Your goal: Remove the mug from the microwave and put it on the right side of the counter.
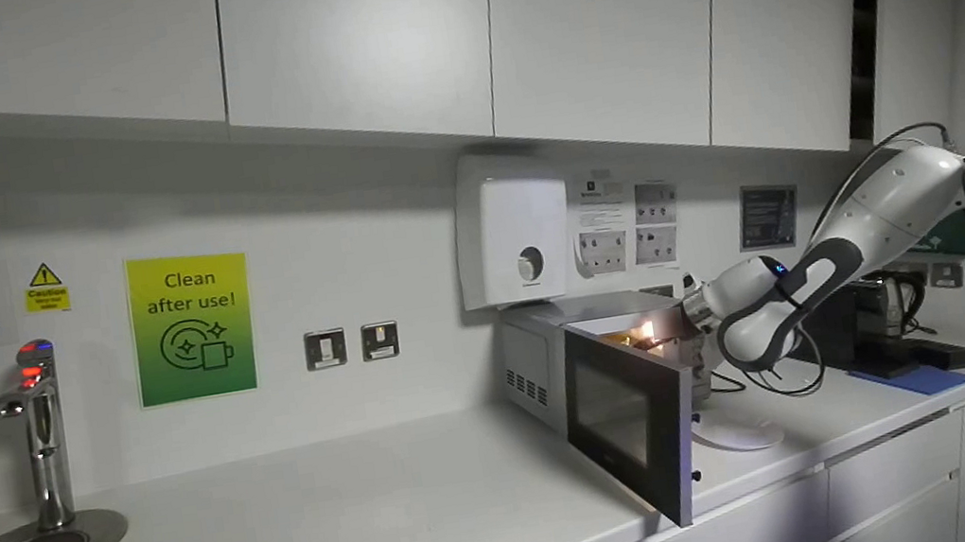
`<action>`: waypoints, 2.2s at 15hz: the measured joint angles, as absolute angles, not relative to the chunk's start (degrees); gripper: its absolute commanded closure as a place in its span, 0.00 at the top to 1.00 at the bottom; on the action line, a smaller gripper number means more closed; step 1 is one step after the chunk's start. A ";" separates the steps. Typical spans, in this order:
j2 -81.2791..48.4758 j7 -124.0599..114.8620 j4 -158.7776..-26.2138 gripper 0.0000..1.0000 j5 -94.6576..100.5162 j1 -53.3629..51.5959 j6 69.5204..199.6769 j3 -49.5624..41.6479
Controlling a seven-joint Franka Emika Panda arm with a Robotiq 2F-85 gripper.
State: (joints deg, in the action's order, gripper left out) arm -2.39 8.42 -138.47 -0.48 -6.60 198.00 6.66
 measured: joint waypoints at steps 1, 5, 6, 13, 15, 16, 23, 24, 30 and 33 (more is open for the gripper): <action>-1.64 8.42 -139.36 0.04 -0.48 -6.67 198.00 6.67; 1.34 8.41 -143.41 0.04 -0.48 -6.70 198.00 6.73; 2.07 8.39 -144.35 0.04 -0.48 -6.70 198.00 6.74; 7.24 8.38 -150.92 0.04 -0.48 -6.70 198.00 7.01; 8.89 8.38 -153.05 0.04 -0.48 -6.70 198.00 7.16; 9.82 8.38 -154.11 0.04 -0.48 -6.70 198.00 7.23; 16.94 8.10 -159.15 0.04 -1.23 -6.32 197.88 7.35; 17.66 8.06 -159.09 0.04 -1.69 -5.98 197.88 7.37; 21.04 6.16 -159.00 0.04 -4.45 -4.76 197.88 6.93; 22.29 3.99 -159.01 0.04 -4.44 -4.54 197.88 6.57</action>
State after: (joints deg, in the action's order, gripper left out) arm 22.29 3.99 -159.01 -4.44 -4.54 197.88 6.57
